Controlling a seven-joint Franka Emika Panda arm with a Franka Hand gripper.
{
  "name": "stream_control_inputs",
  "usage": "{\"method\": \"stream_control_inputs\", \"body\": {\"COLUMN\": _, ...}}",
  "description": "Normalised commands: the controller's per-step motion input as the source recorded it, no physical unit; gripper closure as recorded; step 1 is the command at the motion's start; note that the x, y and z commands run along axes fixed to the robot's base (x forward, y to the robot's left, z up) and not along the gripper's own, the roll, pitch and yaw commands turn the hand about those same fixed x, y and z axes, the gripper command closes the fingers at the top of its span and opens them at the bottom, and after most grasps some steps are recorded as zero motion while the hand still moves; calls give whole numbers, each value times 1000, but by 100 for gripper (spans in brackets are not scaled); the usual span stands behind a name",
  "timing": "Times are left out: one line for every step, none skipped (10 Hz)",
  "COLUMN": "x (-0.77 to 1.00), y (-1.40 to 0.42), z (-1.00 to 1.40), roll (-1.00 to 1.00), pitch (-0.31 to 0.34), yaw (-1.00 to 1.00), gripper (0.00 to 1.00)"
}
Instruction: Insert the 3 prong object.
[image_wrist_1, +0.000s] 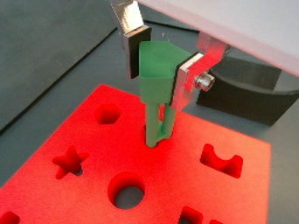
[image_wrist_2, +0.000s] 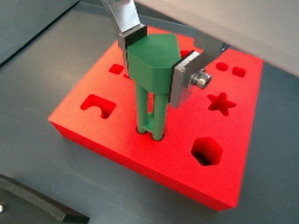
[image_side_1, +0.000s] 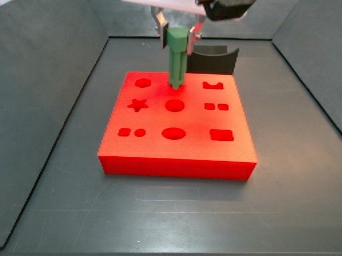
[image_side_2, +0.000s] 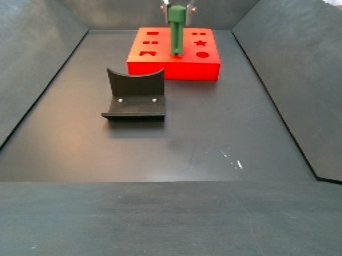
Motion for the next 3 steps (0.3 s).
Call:
{"method": "stream_control_inputs", "body": {"x": 14, "y": 0, "z": -469, "roll": 0, "pitch": -97, "yaw": 0, "gripper": 100}}
{"method": "stream_control_inputs", "body": {"x": 0, "y": 0, "z": -143, "roll": 0, "pitch": -20, "yaw": 0, "gripper": 100}}
{"method": "stream_control_inputs", "body": {"x": 0, "y": 0, "z": 0, "roll": 0, "pitch": 0, "yaw": 0, "gripper": 100}}
